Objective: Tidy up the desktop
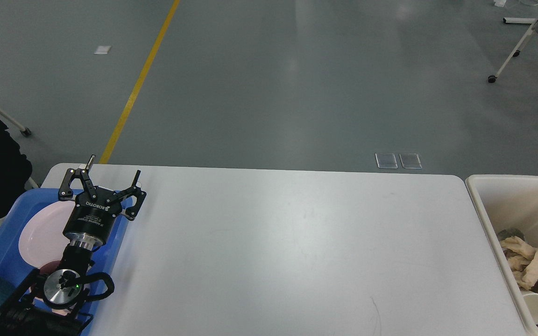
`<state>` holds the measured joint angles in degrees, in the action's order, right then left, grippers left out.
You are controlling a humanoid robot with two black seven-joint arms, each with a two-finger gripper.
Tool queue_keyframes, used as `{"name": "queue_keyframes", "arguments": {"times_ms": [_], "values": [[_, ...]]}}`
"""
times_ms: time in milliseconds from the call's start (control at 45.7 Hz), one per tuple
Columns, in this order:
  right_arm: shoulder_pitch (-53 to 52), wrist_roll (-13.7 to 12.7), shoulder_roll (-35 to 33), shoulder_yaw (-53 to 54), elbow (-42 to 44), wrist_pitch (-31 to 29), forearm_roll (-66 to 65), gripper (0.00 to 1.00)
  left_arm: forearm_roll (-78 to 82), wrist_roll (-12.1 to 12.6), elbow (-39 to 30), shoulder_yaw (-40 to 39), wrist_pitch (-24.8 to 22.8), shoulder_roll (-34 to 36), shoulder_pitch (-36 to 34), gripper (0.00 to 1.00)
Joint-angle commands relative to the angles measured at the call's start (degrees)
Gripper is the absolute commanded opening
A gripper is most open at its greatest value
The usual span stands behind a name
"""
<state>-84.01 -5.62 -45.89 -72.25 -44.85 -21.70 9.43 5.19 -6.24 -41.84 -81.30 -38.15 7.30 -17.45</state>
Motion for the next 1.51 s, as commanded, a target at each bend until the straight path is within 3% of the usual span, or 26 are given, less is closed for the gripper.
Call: {"name": "queue_keyframes", "arguments": {"times_ms": [0,175,284,459,831,875,962,1006,1487], "values": [[14.9,0.0,3.08,9.13,9.85,1.49,0.15,0.0,0.0,0.0,0.0,0.0,0.0,0.0,-0.04,0.96],[36.08,0.17,12.74,17.58,31.81,2.01,0.24,0.0,0.0,0.0,0.0,0.0,-0.09,0.0,0.05,0.96],[45.94,0.09,17.76,19.87,40.88,5.78,0.42,0.0,0.0,0.0,0.0,0.0,-0.09,0.0,-0.04,0.97],[50.34,0.09,19.87,21.01,42.03,13.08,0.42,0.0,0.09,0.0,0.0,0.0,-0.09,0.0,-0.04,0.96],[52.37,0.09,22.16,21.01,42.3,16.16,0.5,0.0,0.0,0.0,0.0,0.0,-0.09,0.0,-0.04,0.97],[52.37,0.09,22.34,21.01,42.39,16.25,0.5,0.22,0.09,0.0,0.0,0.0,-0.09,0.0,0.05,0.96],[52.45,0.09,23.3,20.92,42.65,17.04,0.5,0.77,0.0,0.0,0.0,0.0,-0.09,0.0,-0.04,0.96],[52.63,0.09,23.92,20.92,42.56,18.27,0.42,0.98,0.0,0.0,0.0,0.0,-0.09,0.0,-0.04,0.96],[53.07,0.61,23.13,23.21,42.39,18.8,0.42,1.0,0.0,0.0,0.0,0.0,-0.09,0.0,-0.04,0.96]]}}
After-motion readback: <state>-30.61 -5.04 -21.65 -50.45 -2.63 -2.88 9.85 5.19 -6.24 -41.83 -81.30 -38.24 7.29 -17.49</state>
